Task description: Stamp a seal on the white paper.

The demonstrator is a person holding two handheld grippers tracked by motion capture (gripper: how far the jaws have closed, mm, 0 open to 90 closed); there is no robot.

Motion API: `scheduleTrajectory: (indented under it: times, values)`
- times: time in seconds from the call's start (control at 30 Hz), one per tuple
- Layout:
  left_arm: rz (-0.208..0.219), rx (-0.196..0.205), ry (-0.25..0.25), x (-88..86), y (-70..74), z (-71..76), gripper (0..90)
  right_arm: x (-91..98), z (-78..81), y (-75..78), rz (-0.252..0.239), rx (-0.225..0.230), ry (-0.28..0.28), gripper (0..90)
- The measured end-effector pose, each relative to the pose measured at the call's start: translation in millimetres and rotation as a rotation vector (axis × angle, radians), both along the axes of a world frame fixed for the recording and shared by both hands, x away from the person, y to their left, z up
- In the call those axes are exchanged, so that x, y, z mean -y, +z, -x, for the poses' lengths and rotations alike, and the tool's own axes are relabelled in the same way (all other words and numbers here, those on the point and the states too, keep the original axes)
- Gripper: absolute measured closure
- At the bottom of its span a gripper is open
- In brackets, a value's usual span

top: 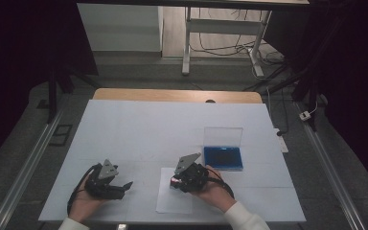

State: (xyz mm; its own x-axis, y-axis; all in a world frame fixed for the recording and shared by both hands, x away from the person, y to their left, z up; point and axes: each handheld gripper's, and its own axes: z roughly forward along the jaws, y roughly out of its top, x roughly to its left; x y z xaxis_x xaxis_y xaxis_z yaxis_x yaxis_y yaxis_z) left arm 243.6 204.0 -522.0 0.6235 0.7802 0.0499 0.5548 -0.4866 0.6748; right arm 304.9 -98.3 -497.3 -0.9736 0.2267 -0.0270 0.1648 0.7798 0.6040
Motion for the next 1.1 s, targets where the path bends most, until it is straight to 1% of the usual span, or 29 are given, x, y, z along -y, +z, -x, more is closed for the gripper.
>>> scheduleTrajectory:
  times: [0.23, 0.37, 0.5, 0.63, 0.67, 0.77, 0.87, 0.93, 0.97, 1.0, 1.1]
  values:
    - [-0.001, 0.0, 0.001, 0.1, 0.0, -0.1, 19.1, -0.3, 0.9, -0.1, -0.005, -0.002, -0.008, 70.7]
    - [0.001, -0.001, 0.001, -0.3, 0.1, -0.2, 19.1, -0.1, 2.0, 0.5, 0.005, 0.009, -0.007, 70.6]
    - [0.002, -0.001, 0.001, -0.6, -0.4, -0.8, 19.1, -0.2, 2.9, 1.2, 0.003, 0.017, -0.008, 70.3]
    - [0.0, -0.003, -0.001, -0.6, -1.0, -0.6, 19.1, 1.5, 3.5, 2.9, -0.031, 0.017, -0.012, 70.1]
    - [0.0, -0.003, -0.001, -0.5, -1.0, -0.6, 19.1, 1.4, 3.6, 4.2, -0.017, 0.018, -0.009, 70.1]
    - [0.001, -0.002, 0.0, -0.1, -0.9, -0.6, 19.1, 1.2, 4.2, 4.2, -0.023, 0.019, -0.007, 70.0]
    - [0.0, -0.002, 0.001, -0.2, -0.9, -0.7, 19.1, 2.3, 3.6, 4.3, -0.031, 0.009, -0.003, 69.8]
    - [0.001, -0.001, 0.001, -0.5, -0.9, -0.9, 19.1, 3.3, 3.3, 4.8, -0.043, -0.002, 0.002, 69.7]
    - [0.001, -0.002, 0.001, -0.6, -0.9, -0.9, 19.1, 4.3, 2.8, 5.7, -0.057, -0.003, 0.006, 69.7]
    - [0.001, -0.002, 0.002, -0.7, -0.9, -0.9, 19.1, 4.8, 3.5, 7.0, -0.068, 0.0, -0.004, 69.7]
    - [0.003, -0.001, 0.001, -0.9, -0.8, -0.8, 19.1, 7.2, 4.4, 11.9, -0.088, 0.012, -0.008, 69.7]
